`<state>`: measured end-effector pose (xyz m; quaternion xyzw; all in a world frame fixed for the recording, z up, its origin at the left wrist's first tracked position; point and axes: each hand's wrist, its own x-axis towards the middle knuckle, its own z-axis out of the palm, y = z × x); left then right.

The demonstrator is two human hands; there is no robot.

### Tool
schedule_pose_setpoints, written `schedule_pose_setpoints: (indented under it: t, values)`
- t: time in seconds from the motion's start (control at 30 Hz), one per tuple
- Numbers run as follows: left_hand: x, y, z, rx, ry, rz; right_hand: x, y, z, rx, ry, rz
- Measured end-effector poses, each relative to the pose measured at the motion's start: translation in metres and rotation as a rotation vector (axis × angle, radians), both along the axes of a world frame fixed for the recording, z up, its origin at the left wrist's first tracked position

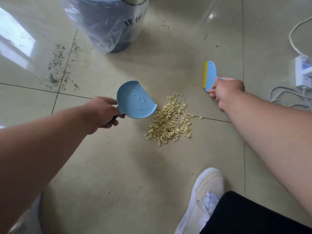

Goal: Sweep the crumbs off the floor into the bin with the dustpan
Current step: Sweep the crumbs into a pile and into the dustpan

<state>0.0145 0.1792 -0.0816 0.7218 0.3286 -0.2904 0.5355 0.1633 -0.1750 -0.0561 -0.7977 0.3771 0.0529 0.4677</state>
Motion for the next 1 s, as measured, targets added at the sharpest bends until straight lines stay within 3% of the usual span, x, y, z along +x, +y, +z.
schedule_pose_setpoints:
  t: [0.3,0.4,0.57,1.0]
  values:
    - [0.044,-0.029,-0.012,-0.003,-0.006,-0.069,0.015,-0.016,-0.028,-0.557,0.026,0.491]
    - [0.045,-0.025,-0.014,0.015,-0.014,-0.060,0.005,-0.005,-0.036,-0.602,0.011,0.710]
    - [0.028,-0.011,-0.009,0.029,-0.011,-0.045,-0.031,0.026,-0.037,-0.507,0.022,0.732]
    - [-0.059,0.007,0.000,0.056,0.029,-0.012,-0.129,0.063,-0.036,-0.656,-0.080,0.969]
